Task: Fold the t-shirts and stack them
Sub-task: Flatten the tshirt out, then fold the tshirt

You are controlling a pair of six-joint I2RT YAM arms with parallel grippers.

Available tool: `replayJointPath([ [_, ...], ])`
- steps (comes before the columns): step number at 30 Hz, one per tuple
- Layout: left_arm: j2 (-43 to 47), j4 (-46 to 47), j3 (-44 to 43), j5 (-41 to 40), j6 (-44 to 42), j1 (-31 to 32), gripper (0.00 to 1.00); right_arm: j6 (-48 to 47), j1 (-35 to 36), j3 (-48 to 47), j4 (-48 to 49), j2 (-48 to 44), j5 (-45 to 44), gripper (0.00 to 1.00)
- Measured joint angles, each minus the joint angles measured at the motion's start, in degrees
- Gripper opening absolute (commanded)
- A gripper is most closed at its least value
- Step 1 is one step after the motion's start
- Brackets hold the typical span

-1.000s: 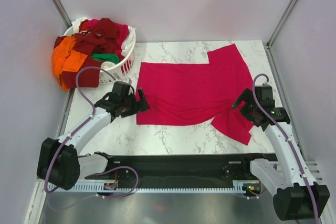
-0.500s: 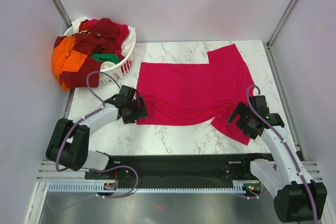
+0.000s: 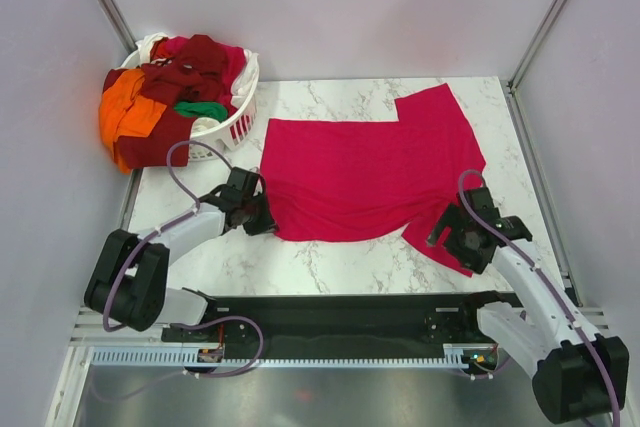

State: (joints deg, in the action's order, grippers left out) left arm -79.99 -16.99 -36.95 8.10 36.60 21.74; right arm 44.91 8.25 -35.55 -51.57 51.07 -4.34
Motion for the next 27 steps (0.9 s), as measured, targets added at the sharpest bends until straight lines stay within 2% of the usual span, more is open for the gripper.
replayJointPath([
  [4, 2.99, -0.50, 0.00, 0.04, 0.00, 0.00, 0.02, 0.31, 2.58, 2.16, -0.48, 2.29, -0.66, 0.97],
  [8, 3.17, -0.87, -0.02, 0.02, 0.00, 0.00, 0.02, 0.28, 2.71, 2.14, 1.88, 9.33, -2.01, 0.91],
  [19, 3.56, -2.36, -0.02, 0.00, 0.00, 0.00, 0.02, 0.24, 2.80, 3.23, 11.04, 16.76, -3.98, 0.72],
  [22, 4.04, -2.73, -0.02, 0.00, 0.00, 0.00, 0.02, -0.15, 2.84, 3.52, 11.72, 16.81, -4.90, 0.46],
  [23, 4.20, -2.78, -0.02, 0.00, 0.00, 0.00, 0.02, -0.35, 2.82, 3.65, 12.02, 16.81, -5.07, 0.28],
  [25, 4.63, -2.93, -0.02, 0.02, 0.00, 0.00, 0.02, -0.44, 2.75, 4.00, 13.33, 16.85, -4.94, 0.16],
  [26, 4.98, -3.15, -0.02, 0.04, 0.00, 0.00, 0.02, -0.46, 2.80, 4.11, 14.29, 16.92, -4.55, 0.06],
  [27, 5.42, -3.48, -0.02, 0.04, 0.00, 0.00, 0.02, -0.76, 2.80, 4.15, 15.04, 17.00, -4.00, 0.03],
])
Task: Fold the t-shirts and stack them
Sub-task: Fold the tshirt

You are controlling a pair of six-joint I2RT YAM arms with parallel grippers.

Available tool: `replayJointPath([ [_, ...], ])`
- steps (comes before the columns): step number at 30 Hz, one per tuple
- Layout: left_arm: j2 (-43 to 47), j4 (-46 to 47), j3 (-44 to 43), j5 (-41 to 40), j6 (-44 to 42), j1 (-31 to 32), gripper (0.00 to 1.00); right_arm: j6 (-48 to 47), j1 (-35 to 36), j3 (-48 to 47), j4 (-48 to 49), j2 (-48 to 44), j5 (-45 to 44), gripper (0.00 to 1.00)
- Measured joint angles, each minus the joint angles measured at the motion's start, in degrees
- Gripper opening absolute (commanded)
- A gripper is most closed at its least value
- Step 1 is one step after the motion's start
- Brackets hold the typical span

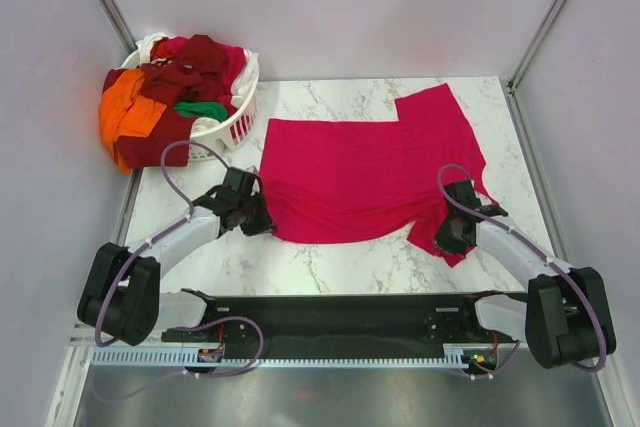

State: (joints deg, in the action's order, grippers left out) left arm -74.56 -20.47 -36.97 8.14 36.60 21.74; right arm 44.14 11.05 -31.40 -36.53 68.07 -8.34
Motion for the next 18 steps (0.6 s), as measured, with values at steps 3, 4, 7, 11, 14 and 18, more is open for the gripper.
replayJointPath([
  [3, 1.86, -1.07, 0.00, 0.42, 0.00, 0.00, 0.02, -0.39, -0.02, 0.00, 1.20, -0.26, 1.44, 0.00],
  [4, 2.93, -1.60, 0.00, 0.87, 0.00, 0.00, 0.02, -0.57, -0.02, 0.00, 1.20, -0.44, 2.12, 0.00],
  [7, 7.32, -4.46, 0.02, 1.68, 0.09, 0.00, 0.02, -1.11, 0.00, 0.02, -1.11, -2.14, 4.17, 0.00],
  [11, 14.78, -8.26, 0.48, 3.39, 1.51, 0.00, 0.02, -1.03, 0.00, -0.04, -7.08, -8.90, 8.68, 0.00],
  [14, 19.32, -10.29, 1.49, 4.68, 2.86, 0.00, 0.02, -0.85, 0.00, -1.22, -12.94, -15.82, 11.15, 0.00],
  [18, 23.45, -13.22, 2.86, 6.10, 4.90, 0.24, 0.02, -1.16, 0.04, -6.84, -21.38, -21.66, 11.78, 0.00],
])
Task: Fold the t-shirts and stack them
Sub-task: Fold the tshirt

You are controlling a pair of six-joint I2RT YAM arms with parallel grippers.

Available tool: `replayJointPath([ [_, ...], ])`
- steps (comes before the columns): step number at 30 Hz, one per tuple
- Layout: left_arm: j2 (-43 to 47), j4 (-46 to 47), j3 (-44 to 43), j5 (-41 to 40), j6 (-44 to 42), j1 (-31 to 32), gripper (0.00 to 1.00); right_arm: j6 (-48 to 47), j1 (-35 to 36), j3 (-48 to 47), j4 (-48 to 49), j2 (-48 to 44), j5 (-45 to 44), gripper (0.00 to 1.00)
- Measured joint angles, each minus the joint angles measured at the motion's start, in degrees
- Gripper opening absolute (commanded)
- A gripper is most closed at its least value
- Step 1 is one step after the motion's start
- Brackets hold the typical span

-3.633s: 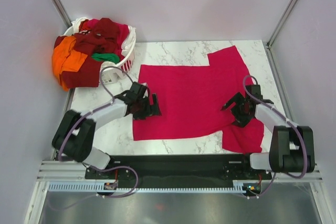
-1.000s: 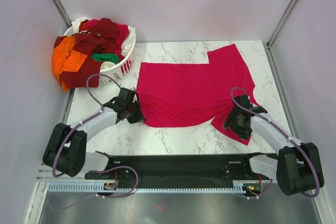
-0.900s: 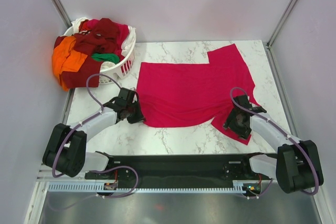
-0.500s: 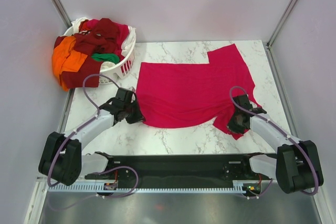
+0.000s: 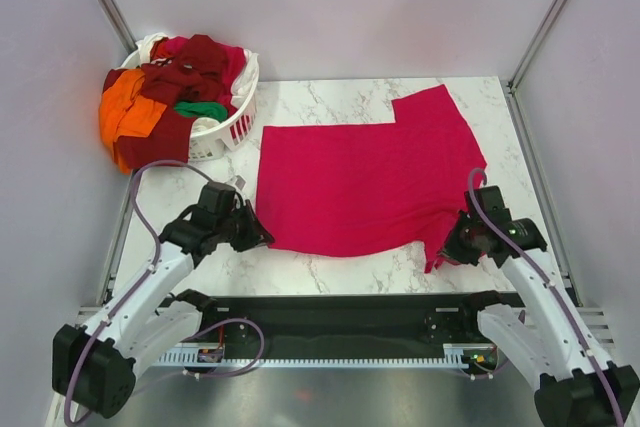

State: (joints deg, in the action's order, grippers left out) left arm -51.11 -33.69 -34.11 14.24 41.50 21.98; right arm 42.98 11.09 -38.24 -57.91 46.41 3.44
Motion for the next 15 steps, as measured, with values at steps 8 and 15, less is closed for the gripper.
replayJointPath([
  [8, 7.19, -6.93, 0.00, 0.85, 2.54, 0.02, 0.02, -2.54, 0.00, -7.43, -11.63, -6.62, -0.31, 0.00],
  [15, 10.60, -12.44, -0.26, -0.70, 3.67, 0.02, 0.02, -3.48, 0.00, -17.38, -17.53, -6.64, -4.28, 0.00],
])
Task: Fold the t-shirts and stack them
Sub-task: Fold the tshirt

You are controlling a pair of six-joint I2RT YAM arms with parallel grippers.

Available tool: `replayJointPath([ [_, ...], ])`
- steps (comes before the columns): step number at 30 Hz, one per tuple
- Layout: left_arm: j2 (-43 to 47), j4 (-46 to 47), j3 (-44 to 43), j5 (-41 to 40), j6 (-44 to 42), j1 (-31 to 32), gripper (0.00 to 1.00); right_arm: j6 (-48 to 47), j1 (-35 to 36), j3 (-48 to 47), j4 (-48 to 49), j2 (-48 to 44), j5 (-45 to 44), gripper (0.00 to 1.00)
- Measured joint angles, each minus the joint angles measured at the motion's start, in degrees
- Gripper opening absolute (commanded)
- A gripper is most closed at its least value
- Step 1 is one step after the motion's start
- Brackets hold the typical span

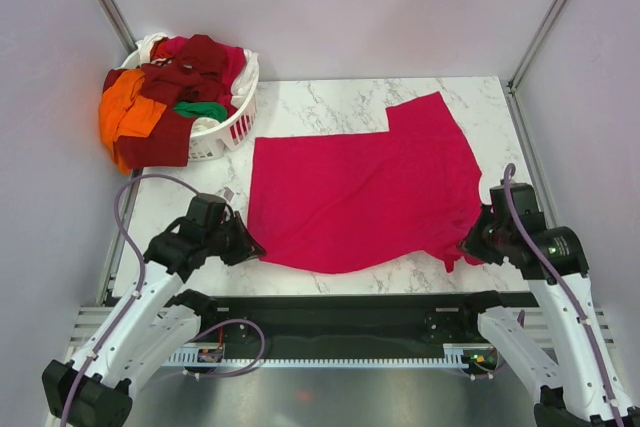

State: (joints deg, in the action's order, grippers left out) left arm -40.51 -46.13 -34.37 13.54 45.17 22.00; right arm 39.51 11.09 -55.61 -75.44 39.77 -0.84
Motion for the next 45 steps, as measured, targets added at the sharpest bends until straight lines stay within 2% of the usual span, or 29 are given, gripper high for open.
replayJointPath([
  [7, -4.13, -1.88, -2.58, -1.53, 0.22, 0.00, 0.02, -0.61, 0.00, -8.35, 3.67, 6.16, -3.93, 0.00],
  [12, -13.20, -1.75, -8.92, -3.02, -1.22, -0.87, 0.02, -1.40, 0.00, -8.55, 9.18, 12.37, -5.18, 0.00],
  [27, -40.02, 1.03, -26.45, -3.89, -11.78, -9.86, 0.02, -5.75, 0.04, -9.35, 22.51, 31.95, -10.45, 0.00],
  [35, -50.36, 2.78, -29.03, -2.84, -15.02, -10.29, 0.02, -6.82, -1.07, -14.75, 25.20, 40.81, -16.44, 0.00],
  [45, -56.48, 3.06, -31.63, -4.15, -17.62, -10.29, 0.02, -7.69, -3.34, -22.43, 27.28, 53.27, -18.95, 0.00],
])
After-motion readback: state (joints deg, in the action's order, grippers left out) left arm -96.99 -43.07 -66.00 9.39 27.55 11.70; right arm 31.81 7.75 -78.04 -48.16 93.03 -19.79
